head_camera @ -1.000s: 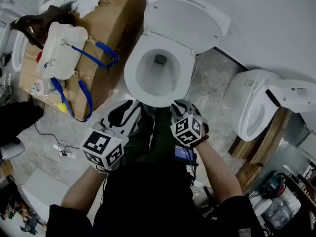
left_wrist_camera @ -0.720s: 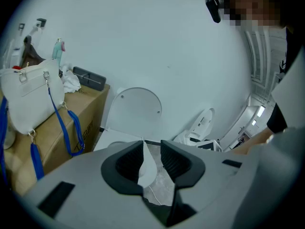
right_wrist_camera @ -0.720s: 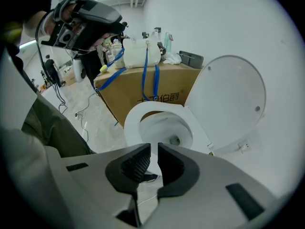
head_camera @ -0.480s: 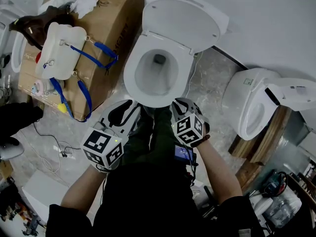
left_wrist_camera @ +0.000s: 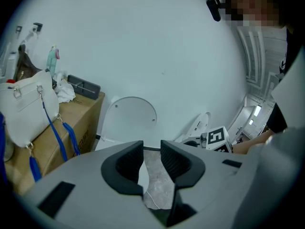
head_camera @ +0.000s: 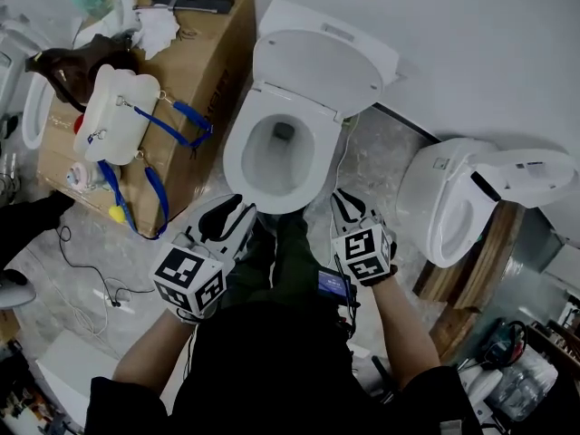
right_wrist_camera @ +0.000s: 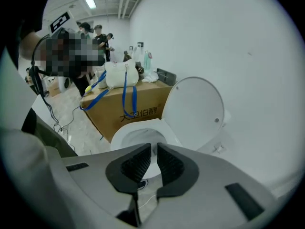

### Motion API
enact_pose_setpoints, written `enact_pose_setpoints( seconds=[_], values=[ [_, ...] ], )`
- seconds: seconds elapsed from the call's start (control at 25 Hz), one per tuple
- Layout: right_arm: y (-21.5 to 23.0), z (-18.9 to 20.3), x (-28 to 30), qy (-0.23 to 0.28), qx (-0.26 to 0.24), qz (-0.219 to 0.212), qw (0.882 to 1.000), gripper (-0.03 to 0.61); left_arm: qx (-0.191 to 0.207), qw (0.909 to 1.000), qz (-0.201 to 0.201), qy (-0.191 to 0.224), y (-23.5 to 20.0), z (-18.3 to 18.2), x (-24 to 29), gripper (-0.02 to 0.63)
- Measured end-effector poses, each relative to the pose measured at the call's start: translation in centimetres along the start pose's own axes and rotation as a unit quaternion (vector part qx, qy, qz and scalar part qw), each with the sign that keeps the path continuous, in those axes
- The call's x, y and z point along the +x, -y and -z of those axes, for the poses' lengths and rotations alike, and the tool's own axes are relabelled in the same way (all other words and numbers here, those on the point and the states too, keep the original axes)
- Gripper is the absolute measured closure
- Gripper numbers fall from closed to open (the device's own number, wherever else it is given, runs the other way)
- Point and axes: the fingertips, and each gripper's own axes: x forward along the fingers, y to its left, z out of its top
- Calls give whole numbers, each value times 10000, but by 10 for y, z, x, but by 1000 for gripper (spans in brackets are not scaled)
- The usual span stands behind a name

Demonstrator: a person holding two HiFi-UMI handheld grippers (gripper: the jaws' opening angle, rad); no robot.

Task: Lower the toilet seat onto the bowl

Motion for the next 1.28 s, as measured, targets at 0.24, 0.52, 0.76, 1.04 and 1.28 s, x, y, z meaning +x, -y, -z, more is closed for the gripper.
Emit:
enact_pose_setpoints(
  seconds=[0.24,0.52,0.76,1.04,1.28],
  values=[
    [47,-16,-64,318,596,566,9961,517,40,9997,-76,241,2,-28,-15,494],
    [98,-55,-144,1053,907,1256,9823,522,136,9978,-55,647,19,-70,-35,493],
    [117,-102,-210,1750,914,1639,9665,523,314,9940,97,1044,46,-106,-54,493],
    [138,-134,-292,2384,874,2197,9420,523,648,9881,169,1385,67,-135,-78,492],
    [152,-142,-372,3170,1773,2482,8981,526,1180,9753,110,1865,86,-171,-112,492]
  ],
)
